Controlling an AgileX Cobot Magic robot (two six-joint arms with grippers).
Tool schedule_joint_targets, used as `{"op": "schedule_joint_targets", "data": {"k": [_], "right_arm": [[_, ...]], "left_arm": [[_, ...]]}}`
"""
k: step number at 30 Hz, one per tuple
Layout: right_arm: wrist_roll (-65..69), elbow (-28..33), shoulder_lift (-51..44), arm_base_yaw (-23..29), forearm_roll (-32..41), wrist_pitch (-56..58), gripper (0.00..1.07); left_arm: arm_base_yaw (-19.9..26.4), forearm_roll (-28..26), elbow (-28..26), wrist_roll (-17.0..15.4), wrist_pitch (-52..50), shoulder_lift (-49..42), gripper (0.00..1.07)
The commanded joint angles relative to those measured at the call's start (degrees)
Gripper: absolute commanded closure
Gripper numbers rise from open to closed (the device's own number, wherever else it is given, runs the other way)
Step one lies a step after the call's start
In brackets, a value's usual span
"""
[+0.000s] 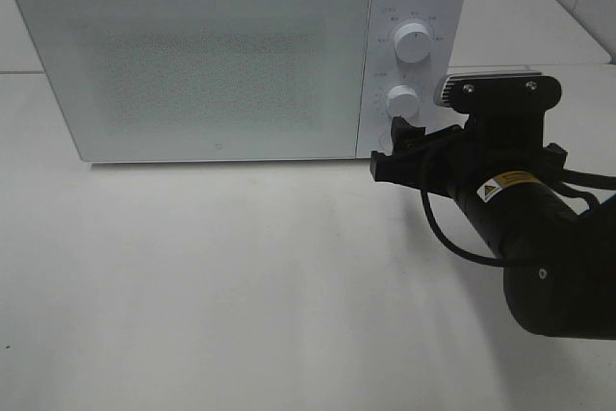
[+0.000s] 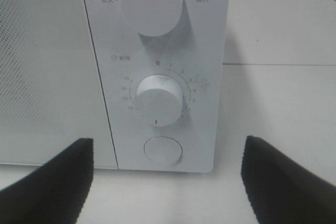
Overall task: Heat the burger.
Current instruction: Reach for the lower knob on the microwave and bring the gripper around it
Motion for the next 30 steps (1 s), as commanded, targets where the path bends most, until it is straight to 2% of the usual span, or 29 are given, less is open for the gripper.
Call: {"op": "schedule_joint_targets", "data": {"k": [1, 17, 30], "right_arm": [[0.5, -2.1, 0.1, 0.0, -0.4, -8.2, 0.32], [0.5, -9.3, 7.2, -4.2, -1.9, -8.1, 0.32], [0.5, -15.9, 12.1, -8.0, -6.3, -2.8, 0.32]], "left_arm": [[0.1, -0.2, 0.2, -0.3, -0.5, -1.3, 0.06], [0.1, -0.2, 0.2, -0.3, -0.5, -1.3, 0.06], [0.1, 0.0, 0.2, -0.3, -0.5, -1.3, 0.06]]}}
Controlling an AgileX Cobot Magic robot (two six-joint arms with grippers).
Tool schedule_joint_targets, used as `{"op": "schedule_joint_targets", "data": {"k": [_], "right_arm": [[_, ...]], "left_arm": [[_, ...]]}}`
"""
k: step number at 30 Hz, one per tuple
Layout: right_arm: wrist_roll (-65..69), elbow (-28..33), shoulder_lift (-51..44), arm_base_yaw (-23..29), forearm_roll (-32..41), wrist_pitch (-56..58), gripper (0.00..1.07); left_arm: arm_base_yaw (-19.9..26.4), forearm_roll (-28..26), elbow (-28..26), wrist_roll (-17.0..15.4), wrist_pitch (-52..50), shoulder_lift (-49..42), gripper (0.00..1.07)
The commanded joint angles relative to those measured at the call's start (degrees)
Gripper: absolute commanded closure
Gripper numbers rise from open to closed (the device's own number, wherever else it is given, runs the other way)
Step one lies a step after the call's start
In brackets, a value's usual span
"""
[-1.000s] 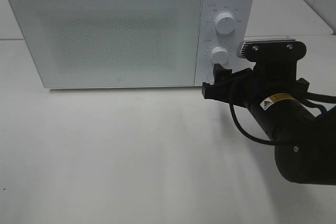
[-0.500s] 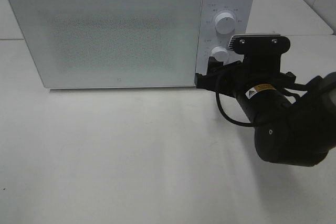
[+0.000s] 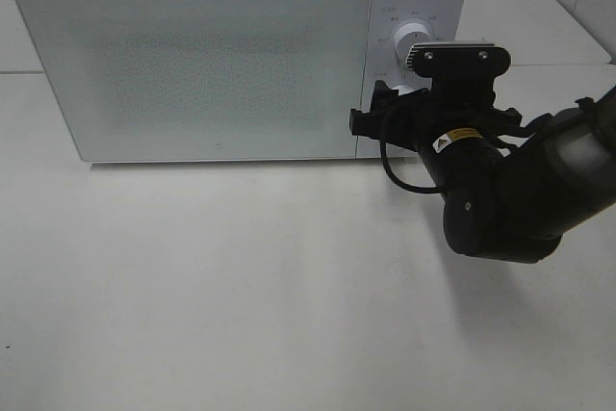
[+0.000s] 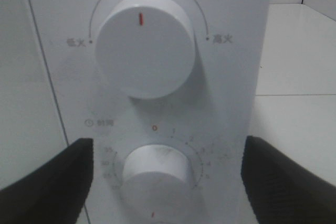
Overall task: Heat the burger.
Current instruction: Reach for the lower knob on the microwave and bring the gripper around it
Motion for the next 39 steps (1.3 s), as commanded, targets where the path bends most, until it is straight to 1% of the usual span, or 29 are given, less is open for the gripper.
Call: {"op": "schedule_joint_targets", "data": {"k": [1, 7, 14, 23, 39], "right_arm": [[0.5, -1.8, 1.7, -0.8, -1.1, -2.2, 0.32], [0.6, -3.1, 4.2, -0.9, -1.1, -1.6, 0.32], [0.6, -3.8, 4.4, -1.4, -1.1, -1.9, 0.34], [0.6, -3.8, 4.4, -1.4, -1.1, -2.9, 0.41], [0.3, -3.7, 2.6, -1.3, -1.3, -3.6, 0.42]], "left_arm": [[0.1, 0.0, 0.2, -0.3, -0.5, -1.3, 0.06], [0.1, 0.0, 0.2, -0.3, -0.5, -1.3, 0.06], [0.1, 0.0, 0.2, -0.3, -0.5, -1.3, 0.06], [0.1, 0.0, 0.2, -0.3, -0.5, -1.3, 0.06], [0.1, 0.0, 0.2, -0.3, -0.5, -1.3, 0.06]]}}
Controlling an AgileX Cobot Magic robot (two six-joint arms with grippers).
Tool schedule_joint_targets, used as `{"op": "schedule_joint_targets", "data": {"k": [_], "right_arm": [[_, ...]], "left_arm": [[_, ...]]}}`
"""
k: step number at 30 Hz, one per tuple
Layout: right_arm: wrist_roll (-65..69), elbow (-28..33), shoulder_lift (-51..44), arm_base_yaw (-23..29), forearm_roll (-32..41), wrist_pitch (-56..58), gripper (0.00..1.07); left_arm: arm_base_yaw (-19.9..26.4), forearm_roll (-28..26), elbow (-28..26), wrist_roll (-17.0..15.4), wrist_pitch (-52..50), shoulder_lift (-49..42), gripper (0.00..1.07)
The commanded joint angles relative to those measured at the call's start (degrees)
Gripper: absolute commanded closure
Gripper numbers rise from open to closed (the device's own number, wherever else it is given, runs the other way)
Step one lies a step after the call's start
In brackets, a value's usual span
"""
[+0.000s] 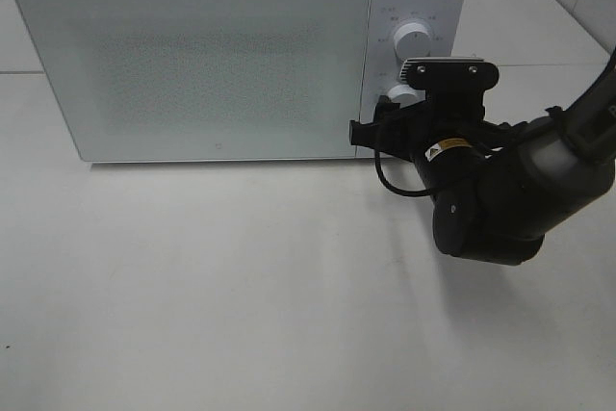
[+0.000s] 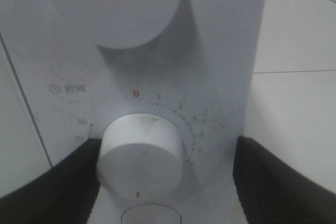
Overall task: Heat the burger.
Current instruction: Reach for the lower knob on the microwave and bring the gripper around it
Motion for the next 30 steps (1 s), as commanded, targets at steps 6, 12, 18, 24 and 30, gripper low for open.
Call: {"op": "schedule_joint_targets", "data": {"k": [6, 12, 18, 24, 30], "right_arm": [[-0.6, -1.1, -1.5, 1.7, -1.9, -4.6, 0.42], [-0.6, -1.1, -1.5, 1.8, -1.6, -4.6, 0.42], [-0.6, -1.2, -1.4, 1.7, -1.5, -4.6, 0.42], [-0.6, -1.2, -1.2, 1.7, -0.9, -3.5, 0.52], [-0.6, -1.2, -1.2, 1.7, -0.9, -3.9, 0.87]], "left_arm": [[0.1, 0.0, 0.2, -0.3, -0.5, -1.3, 0.06], [0.1, 0.0, 0.2, -0.3, -0.5, -1.3, 0.06], [0.1, 0.0, 0.2, -0.3, -0.5, -1.3, 0.06], [0.1, 0.0, 0.2, -0.3, -0.5, -1.3, 0.06], [0.1, 0.0, 0.2, -0.3, -0.5, -1.3, 0.06]]}}
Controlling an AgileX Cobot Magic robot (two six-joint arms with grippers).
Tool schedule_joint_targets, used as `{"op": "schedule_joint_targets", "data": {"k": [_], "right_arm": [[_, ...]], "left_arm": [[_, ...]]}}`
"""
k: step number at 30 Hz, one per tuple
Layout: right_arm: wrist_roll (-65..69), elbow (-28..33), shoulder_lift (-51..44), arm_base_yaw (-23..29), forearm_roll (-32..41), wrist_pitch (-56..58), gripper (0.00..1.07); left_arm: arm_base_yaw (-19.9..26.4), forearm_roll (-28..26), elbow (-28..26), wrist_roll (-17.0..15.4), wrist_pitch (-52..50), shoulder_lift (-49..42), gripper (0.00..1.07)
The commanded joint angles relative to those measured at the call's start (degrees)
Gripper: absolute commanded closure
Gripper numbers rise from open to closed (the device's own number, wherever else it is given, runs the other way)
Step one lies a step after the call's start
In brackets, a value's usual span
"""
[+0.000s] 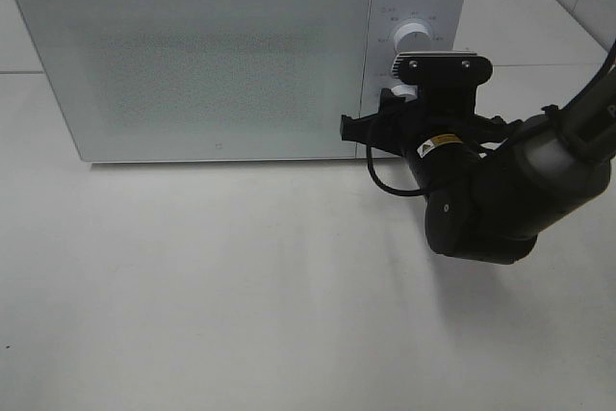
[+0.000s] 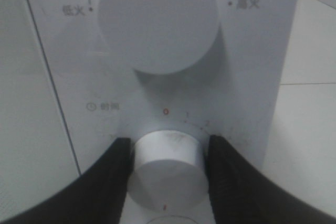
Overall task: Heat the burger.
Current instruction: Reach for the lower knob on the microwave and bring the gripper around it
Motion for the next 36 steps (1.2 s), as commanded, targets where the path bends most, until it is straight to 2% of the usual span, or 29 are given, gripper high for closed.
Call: {"op": "schedule_joint_targets", "data": {"k": [1, 2, 3, 7, 20, 36], "right_arm": [[-0.1, -0.8, -0.7, -0.1, -1.2, -3.3, 0.87], [-0.1, -0.8, -0.7, -0.1, -1.2, -3.2, 0.97], [-0.1, -0.8, -0.7, -0.1, -1.2, -3.0, 1.00], [0.1, -0.8, -0.7, -0.1, -1.3, -2.9, 1.05], [8.5, -0.8, -0.7, -0.2, -1.3, -2.6, 1.05], [34.0, -0.8, -0.7, -0.9, -1.3, -3.8, 1.07]], "left_arm": [[0.1, 0.0, 0.2, -0.3, -0.5, -1.3, 0.06], [0.1, 0.0, 0.2, -0.3, -0.5, -1.3, 0.06], [0.1, 0.0, 0.2, -0.3, -0.5, -1.3, 0.06], [0.1, 0.0, 0.2, -0.3, -0.5, -1.3, 0.06], [0.1, 0.0, 0.2, -0.3, -0.5, -1.3, 0.06], [0.1, 0.0, 0.2, -0.3, -0.5, -1.3, 0.06]]}}
